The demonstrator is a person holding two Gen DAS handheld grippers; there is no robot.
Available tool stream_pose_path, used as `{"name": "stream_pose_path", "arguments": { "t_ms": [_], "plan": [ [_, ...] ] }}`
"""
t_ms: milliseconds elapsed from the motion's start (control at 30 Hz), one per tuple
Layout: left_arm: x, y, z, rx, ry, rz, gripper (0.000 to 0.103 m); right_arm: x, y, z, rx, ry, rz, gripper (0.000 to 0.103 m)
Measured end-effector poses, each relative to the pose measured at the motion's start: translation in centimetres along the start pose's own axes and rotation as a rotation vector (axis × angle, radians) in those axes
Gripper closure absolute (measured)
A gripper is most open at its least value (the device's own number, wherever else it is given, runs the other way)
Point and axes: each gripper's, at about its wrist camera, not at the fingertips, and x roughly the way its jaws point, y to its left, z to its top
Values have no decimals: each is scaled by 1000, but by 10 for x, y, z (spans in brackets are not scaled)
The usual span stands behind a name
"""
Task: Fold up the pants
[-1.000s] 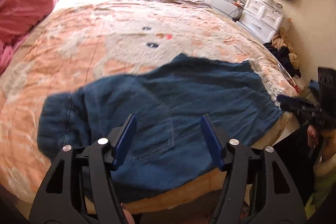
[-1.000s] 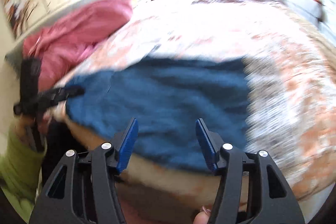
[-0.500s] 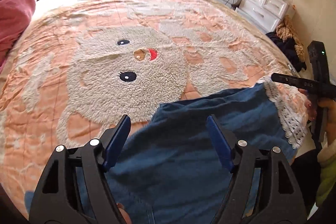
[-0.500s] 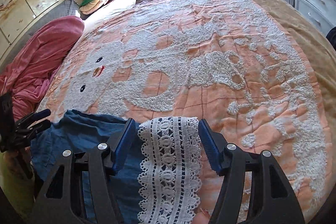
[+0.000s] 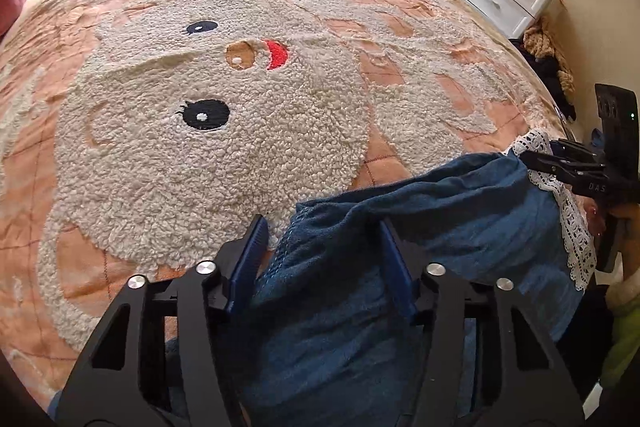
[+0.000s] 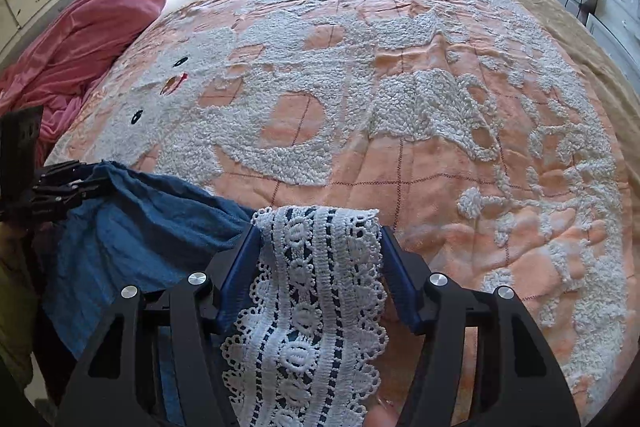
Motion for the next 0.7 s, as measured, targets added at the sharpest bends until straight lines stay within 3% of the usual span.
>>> {"name": "stream_pose_path", "arguments": {
  "t_ms": [67,200,367,500,567,600,633,667,700],
  "plan": [
    [1,-3,2,-5,1,-53,86,0,2,-3,-18,-4,-12,47],
    [-3,-11,-3,15,-28,-41,97,-5,7,-4,-39,-1,21,71],
    [-17,-14,-12,51,-93,-55,97,-14,21,-12,-141,-20,24,74],
    [-8,-17,-10,61,-62,-34,92,-1,3,-10,-41,12,32,57],
    [-3,-15,-8,43,-50,-33,92,2,-4,-8,10,16,60,58],
    [-1,-14,-7,34,-44,-32,94,2,-5,-9,36,13,77,65],
    [1,-12,-6,20,-39,-35,96,1,-5,-9,53,13,100,79],
    [1,-11,-5,5,-43,-34,99,-2,-4,-9,73,6,141,82],
    [0,-9,-4,-11,-50,-33,100,-7,0,-8,68,-17,125,82]
  ]
}}
